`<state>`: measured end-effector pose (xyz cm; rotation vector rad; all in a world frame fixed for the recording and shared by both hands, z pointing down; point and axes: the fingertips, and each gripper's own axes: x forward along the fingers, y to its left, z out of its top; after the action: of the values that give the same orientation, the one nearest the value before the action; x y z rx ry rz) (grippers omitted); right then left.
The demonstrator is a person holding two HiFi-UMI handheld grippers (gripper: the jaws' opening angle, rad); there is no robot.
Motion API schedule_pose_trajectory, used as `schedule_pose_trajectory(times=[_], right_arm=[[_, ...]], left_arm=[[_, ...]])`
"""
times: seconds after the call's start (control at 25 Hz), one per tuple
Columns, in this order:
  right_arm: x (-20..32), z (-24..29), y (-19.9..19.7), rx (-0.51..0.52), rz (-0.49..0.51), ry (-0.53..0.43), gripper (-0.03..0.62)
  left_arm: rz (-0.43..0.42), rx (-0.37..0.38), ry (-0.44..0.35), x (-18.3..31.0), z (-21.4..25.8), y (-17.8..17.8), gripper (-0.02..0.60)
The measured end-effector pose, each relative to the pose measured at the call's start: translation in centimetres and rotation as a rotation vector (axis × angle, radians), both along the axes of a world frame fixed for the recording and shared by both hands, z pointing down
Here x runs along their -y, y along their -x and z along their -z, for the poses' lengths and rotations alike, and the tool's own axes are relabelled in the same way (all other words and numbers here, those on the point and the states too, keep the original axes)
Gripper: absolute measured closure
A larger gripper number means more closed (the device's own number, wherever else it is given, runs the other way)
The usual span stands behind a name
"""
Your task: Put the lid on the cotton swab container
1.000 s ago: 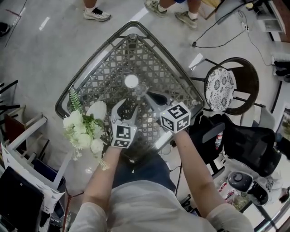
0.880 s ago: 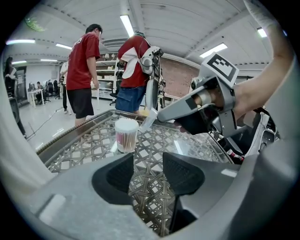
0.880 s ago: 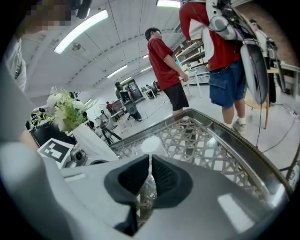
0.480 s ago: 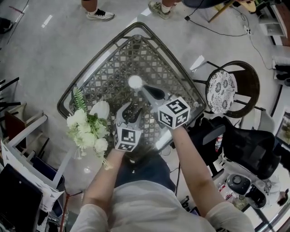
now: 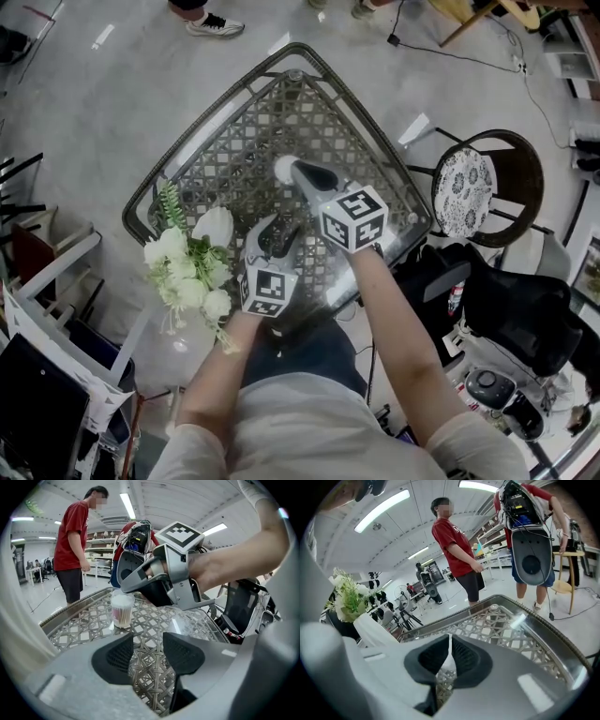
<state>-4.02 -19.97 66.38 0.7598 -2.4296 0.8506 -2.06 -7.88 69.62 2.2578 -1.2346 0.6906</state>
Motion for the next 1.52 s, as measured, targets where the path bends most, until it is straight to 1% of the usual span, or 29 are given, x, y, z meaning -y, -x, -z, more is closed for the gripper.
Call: schedule_pose_trajectory(times=[0.16,0.24,0.32,0.48,0.68,0.84,0.96,1.24,1.36,1.52], right_arm=[[0.0,-0.9,0.1,-0.068,0.026,-0.017,0.576],[0.1,-0.9,0.2,-0.097,0.032,-0.028,0.59],[0.1,-0.9,0.3,-0.118,0.037,-0.04,0.591],[0.2,-1.0,0.6,-0.109,0.033,-0.039,0.591],[0.2,-1.2,0.8,-0.13,0.042,-0.053,0.591],[0.2,-1.2,0.7,-0.118,0.039,-0.059,0.591],[0.1,-1.1,0.6,-0.123,0.037,-0.085,0.591],[-1.1,0.8,-0.8,-0.096,-0.006,-0.083,0.591],[-1.8,2.1,-1.6,-0.078,-0.021,-0.084,0.591],[-3.1,4.9,-2.7,-0.052,-0.035,-0.122,0.591]], left_arm=[[0.002,0.004,0.006,-0.2,-0.2,0.2,0.391],[-0.008,0.007,0.005,-0.3,-0.1,0.1,0.391],[-0.014,0.01,0.008,-0.6,-0.2,0.0,0.391],[-0.023,0.014,0.016,-1.0,-0.5,-0.1,0.388],[-0.025,0.014,0.022,-1.3,-0.7,0.1,0.387],[-0.027,0.012,0.014,-1.4,-0.5,0.1,0.387],[-0.034,0.011,0.005,-1.7,-0.1,-0.1,0.387],[-0.043,0.003,-0.014,-2.3,1.4,-0.6,0.388],[-0.05,-0.009,-0.027,-2.7,2.1,-1.1,0.412],[-0.054,-0.008,-0.072,-3.4,3.9,-1.4,0.499]])
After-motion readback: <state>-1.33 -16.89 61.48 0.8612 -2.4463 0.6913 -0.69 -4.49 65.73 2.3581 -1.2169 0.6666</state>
